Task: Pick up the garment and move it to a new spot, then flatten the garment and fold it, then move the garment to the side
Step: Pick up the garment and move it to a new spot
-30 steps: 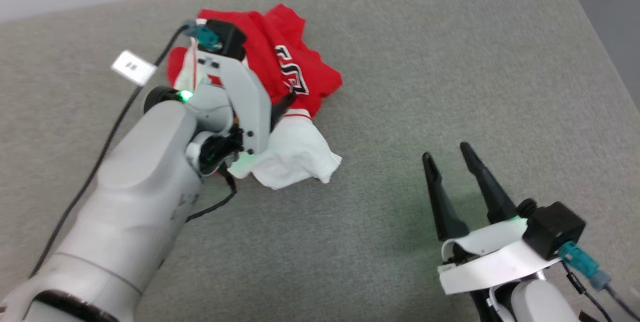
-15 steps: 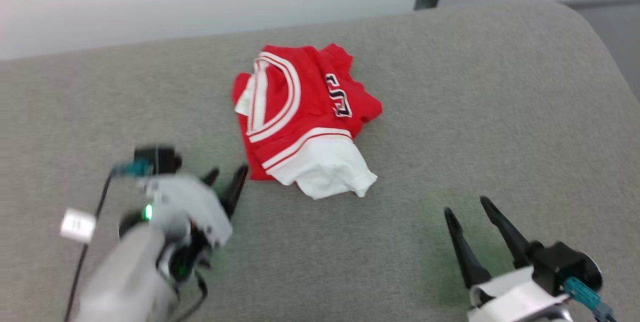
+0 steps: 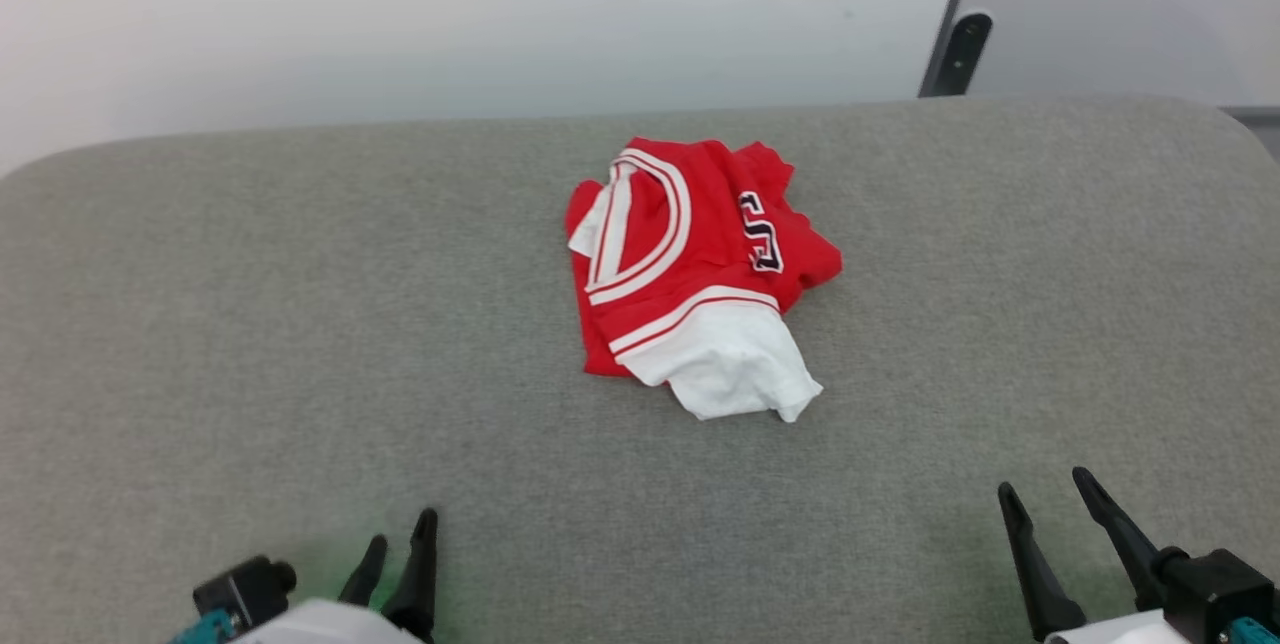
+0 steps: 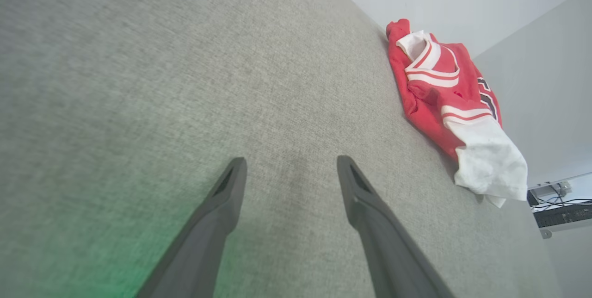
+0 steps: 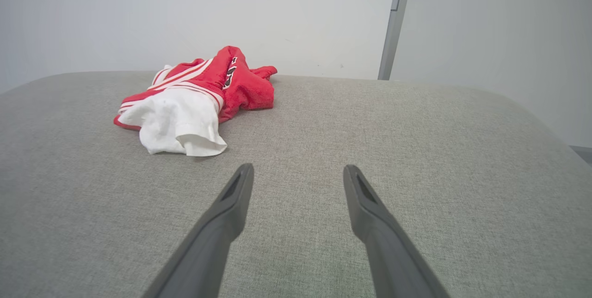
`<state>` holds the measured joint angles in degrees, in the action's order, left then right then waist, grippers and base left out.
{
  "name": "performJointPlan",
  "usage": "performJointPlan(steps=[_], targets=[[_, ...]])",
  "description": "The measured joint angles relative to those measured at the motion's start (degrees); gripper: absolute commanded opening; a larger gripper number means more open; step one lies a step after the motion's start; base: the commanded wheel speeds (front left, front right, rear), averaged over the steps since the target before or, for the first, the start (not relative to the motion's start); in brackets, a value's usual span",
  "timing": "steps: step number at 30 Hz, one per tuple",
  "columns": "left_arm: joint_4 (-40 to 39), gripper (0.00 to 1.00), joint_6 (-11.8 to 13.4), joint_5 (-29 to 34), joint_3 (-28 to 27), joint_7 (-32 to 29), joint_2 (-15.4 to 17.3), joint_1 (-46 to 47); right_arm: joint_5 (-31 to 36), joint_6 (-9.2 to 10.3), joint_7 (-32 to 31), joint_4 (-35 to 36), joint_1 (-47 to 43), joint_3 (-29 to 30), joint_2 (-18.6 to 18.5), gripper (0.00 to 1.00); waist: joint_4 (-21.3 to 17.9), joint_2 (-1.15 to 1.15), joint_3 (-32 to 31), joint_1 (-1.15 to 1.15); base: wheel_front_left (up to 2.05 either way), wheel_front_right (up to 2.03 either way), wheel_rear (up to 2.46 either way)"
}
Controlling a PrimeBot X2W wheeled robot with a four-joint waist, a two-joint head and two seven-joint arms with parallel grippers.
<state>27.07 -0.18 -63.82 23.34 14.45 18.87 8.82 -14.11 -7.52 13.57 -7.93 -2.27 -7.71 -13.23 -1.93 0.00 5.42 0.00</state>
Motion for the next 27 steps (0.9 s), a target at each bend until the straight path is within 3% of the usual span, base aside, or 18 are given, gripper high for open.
performJointPlan(steps=[4, 7, 11, 21, 27], targets=[[-5.75, 1.0, 2.77, 4.86, -1.01, 0.45, 0.94, -4.65, 0.0, 0.0, -0.79, 0.99, -1.32, 1.55, -0.34, 1.0, 1.4, 0.0, -0.88, 0.0, 0.0, 0.0, 0.0], [-10.69, 1.0, 5.35, 14.05, -2.32, 0.55, 2.97, -6.97, 0.0, 0.0, -1.2, 1.58, -2.01, 2.34, -0.68, 1.0, 2.1, 0.0, -1.41, 0.0, 0.0, 0.0, 0.0], [-16.15, 1.0, 6.68, 23.47, -5.55, 0.67, 2.4, -11.5, 0.0, 0.0, -1.58, 2.24, -2.08, 3.75, -0.86, 1.0, 2.47, 0.0, -1.8, 0.0, 0.0, 0.0, 0.0], [-27.16, 1.0, 3.81, 44.07, -16.36, 0.68, -3.04, -16.95, -3.22, 0.0, -2.36, 4.75, -1.82, 5.9, 0.63, 1.0, 2.37, 0.0, -2.17, 0.0, 0.0, 0.0, 0.0], [-29.5, 1.0, 0.78, 50.1, -20.76, 0.68, -7.02, -18.95, -4.03, 0.0, -3.46, 5.89, -1.92, 5.73, 0.76, 1.0, 2.35, 0.0, -2.16, 0.0, 0.0, 0.0, 0.0]])
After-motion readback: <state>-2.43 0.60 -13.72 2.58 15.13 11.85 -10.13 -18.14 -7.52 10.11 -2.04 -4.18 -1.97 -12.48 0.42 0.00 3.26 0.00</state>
